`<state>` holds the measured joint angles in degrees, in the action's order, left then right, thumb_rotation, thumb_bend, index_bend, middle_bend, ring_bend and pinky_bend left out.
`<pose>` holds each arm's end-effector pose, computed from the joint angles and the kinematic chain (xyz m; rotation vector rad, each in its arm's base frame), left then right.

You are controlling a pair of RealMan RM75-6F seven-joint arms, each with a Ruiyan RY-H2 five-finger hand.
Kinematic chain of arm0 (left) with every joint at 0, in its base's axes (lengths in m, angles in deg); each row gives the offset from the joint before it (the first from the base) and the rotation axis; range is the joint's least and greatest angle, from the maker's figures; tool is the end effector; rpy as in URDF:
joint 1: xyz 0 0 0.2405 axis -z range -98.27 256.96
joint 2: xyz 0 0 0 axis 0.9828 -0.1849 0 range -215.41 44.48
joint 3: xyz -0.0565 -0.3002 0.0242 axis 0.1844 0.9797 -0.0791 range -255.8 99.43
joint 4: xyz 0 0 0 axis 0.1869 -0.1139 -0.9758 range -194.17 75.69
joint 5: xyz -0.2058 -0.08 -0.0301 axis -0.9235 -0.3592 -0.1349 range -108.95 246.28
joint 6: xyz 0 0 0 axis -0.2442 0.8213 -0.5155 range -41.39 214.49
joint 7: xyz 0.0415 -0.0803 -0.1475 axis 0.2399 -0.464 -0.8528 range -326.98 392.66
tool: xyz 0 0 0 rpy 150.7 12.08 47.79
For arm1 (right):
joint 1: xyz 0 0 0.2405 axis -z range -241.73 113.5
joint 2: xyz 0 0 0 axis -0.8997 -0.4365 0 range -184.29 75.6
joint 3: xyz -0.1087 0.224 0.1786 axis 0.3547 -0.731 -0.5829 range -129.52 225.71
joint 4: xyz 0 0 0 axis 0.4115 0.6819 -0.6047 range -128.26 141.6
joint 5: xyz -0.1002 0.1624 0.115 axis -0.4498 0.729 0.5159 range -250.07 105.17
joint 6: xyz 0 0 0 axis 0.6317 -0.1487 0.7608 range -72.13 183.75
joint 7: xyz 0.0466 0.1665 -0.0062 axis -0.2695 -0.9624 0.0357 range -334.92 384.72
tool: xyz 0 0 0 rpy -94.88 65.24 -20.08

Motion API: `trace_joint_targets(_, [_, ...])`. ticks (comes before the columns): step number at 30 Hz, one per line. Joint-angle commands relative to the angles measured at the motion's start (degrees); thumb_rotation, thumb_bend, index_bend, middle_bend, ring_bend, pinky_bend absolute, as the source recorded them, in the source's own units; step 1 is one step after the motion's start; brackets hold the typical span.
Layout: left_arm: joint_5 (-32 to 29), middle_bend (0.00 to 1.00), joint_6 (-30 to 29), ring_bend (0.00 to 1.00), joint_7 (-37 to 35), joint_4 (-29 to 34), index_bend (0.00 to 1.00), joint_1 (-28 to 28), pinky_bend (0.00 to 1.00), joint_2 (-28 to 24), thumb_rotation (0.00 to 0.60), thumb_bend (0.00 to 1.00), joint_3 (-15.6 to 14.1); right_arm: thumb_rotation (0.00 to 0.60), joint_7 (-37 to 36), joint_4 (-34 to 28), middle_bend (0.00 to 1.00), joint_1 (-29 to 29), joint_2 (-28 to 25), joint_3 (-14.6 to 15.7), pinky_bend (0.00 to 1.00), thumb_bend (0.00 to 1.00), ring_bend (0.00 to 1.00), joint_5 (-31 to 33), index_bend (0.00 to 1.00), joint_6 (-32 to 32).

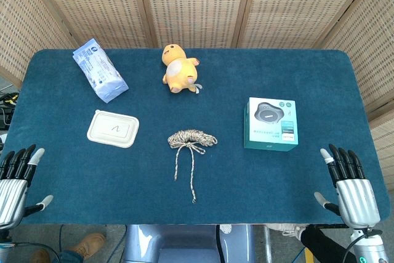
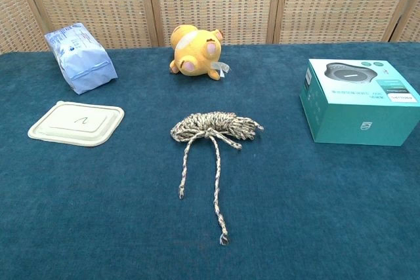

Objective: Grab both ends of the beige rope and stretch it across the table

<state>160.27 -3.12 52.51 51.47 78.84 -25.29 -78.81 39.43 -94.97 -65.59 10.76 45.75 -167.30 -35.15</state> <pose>-0.2989 0.1680 0.1695 -1.4295 -0.8338 -0.8353 -0.3064 -0.1889 0.1586 1.4369 -0.7425 0.9532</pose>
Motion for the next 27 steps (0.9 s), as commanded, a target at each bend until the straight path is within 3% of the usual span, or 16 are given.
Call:
trace_joint_targets(1, [-0.1, 0.0, 0.2, 0.0, 0.0, 0.0, 0.0, 0.1, 0.0, 0.0, 0.6, 0.0, 0.0, 0.6, -0.1, 0.0, 0.0, -0.1, -0.1, 0.1, 0.0, 0.0, 0.0, 0.0, 0.05, 0.3])
trace_joint_targets(12, [-0.4, 0.0, 0.8, 0.0, 0.5, 0.1, 0.0, 0.4, 0.0, 0.2, 0.6, 0.0, 0.1, 0.6, 0.5, 0.6, 0.0, -2.1, 0.0, -0.1, 0.0, 0.0, 0.0, 0.0, 0.09, 3.5])
trace_joint_targets(20, [-3.6, 0.0, 2.9, 0.0, 3.4, -0.2, 0.0, 1.6, 0.0, 2.2, 0.6, 0.0, 1.1, 0.6, 5.1, -4.2, 0.0, -16.0, -3.5, -2.2, 0.0, 0.0, 0.0, -7.4, 0.18, 20.4])
trace_joint_targets(24, [-5.3, 0.0, 4.0, 0.0, 4.9, -0.3, 0.0, 2.3, 0.0, 3.0, 0.6, 0.0, 1.6, 0.6, 3.9, -5.6, 0.0, -23.9, -2.2, -3.2, 0.0, 0.0, 0.0, -7.0, 0.25, 31.4])
trace_joint_targets(27, [-6.2, 0.0, 4.4, 0.0, 5.3, -0.3, 0.0, 2.6, 0.0, 3.3, 0.6, 0.0, 1.9, 0.6, 5.7, -4.6, 0.0, -28.3, 0.4, -4.2, 0.0, 0.06, 0.0, -6.0, 0.31, 37.3])
